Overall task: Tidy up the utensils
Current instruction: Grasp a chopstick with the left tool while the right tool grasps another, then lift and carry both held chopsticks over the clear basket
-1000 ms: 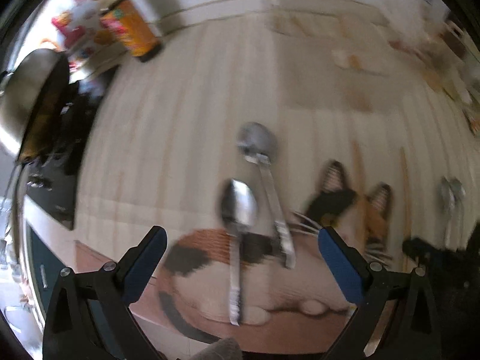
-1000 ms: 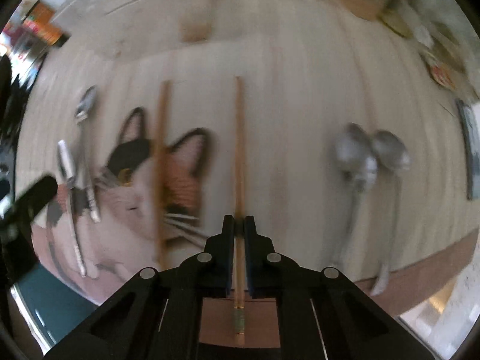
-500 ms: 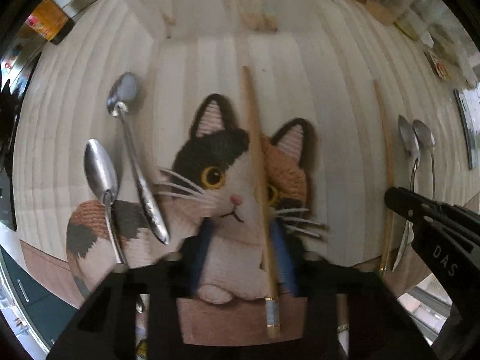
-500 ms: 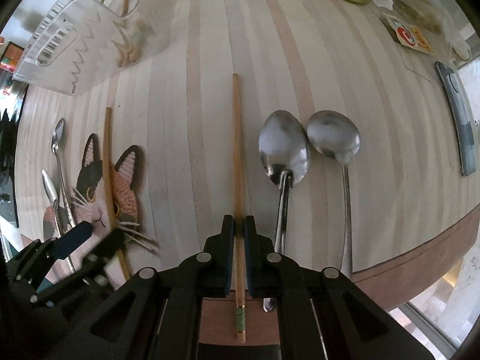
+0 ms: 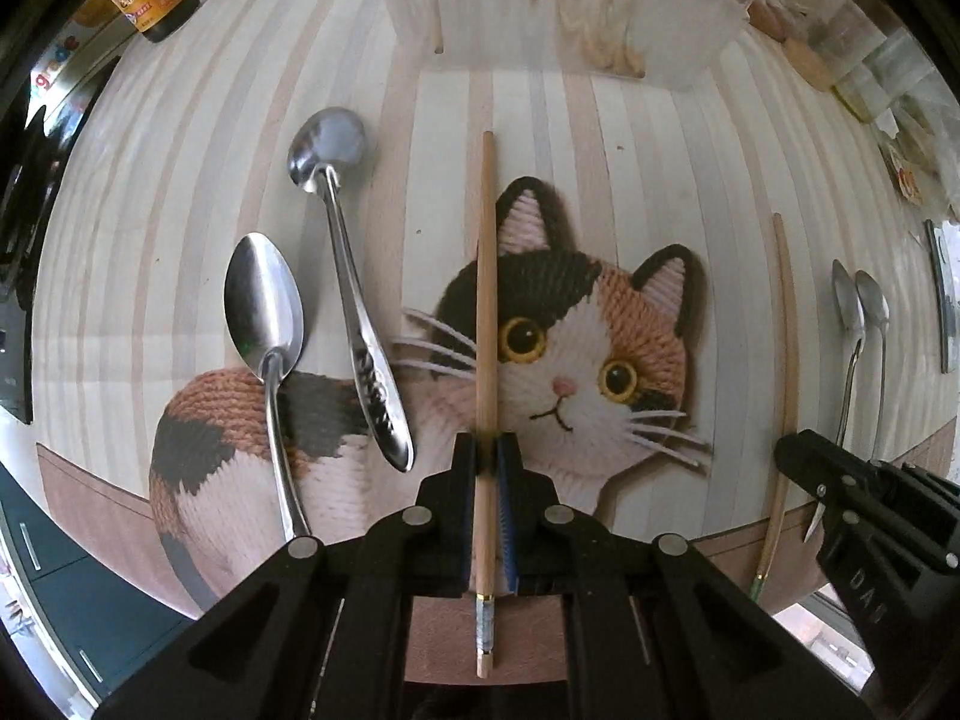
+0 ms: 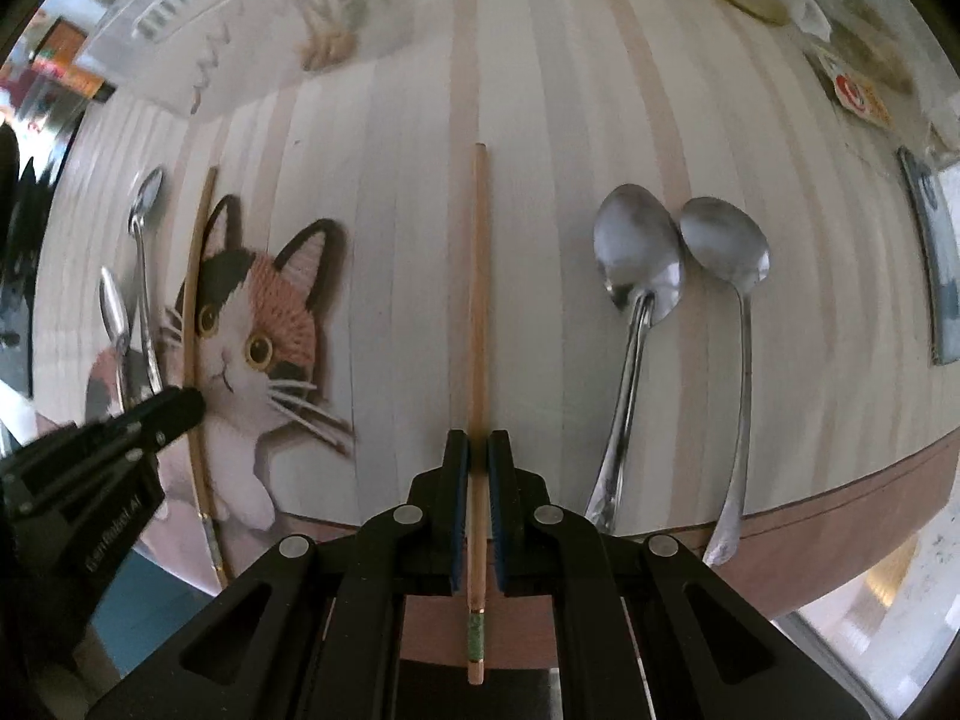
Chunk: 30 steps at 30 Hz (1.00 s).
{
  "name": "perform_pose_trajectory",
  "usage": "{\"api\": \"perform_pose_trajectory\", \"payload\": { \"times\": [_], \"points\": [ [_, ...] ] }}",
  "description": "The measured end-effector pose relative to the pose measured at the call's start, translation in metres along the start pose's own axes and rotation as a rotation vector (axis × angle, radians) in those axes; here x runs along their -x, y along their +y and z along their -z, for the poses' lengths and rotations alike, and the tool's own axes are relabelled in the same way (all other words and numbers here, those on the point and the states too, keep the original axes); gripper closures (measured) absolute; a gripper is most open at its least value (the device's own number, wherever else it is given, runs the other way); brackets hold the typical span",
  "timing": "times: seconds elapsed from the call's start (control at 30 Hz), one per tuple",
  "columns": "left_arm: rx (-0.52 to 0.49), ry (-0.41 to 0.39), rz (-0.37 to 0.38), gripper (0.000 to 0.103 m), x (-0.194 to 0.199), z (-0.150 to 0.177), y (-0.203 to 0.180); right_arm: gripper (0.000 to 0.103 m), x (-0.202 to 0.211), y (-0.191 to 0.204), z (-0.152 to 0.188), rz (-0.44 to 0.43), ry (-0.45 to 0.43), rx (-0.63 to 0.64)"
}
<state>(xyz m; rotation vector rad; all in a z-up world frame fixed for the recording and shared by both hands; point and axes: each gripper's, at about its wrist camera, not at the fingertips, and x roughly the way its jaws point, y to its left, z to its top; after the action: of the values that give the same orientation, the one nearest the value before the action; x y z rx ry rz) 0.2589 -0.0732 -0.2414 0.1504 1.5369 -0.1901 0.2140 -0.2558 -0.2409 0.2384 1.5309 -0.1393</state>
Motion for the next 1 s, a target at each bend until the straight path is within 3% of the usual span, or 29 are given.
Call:
{"api": "perform_pose_trajectory", "payload": {
  "times": [0.2,0.47,0.6,0.77,0.83,1.0],
  "points": [
    [0.002,-0.001,-0.001,0.098,0.000,0.000,0.001,0.095,0.000,0.002,0.000,0.028,0.055,0.005],
    [-0.004,-0.002,-0.002,0.098,0.000,0.001,0.000,0.091,-0.013,-0.004,0.024,0.046,0.046,0.023],
    [-0.004,-0.004,-0.003,0.098,-0.001,0.002,-0.002,0.089,-0.024,0.019,0.020,0.054,0.039,0.034],
    [-0.001,-0.007,-0.005,0.098,0.000,0.002,0.002,0.090,-0.026,0.028,0.022,0.065,0.026,0.038],
    [-0.007,-0.009,-0.020,0.099,0.000,0.001,-0.002,0.095,-0.025,0.028,0.025,0.077,0.013,0.025],
    [-0.020,-0.052,-0.031,0.099,0.017,0.007,-0.008,0.096,-0.018,0.017,0.034,0.041,-0.003,-0.032]
  ]
}}
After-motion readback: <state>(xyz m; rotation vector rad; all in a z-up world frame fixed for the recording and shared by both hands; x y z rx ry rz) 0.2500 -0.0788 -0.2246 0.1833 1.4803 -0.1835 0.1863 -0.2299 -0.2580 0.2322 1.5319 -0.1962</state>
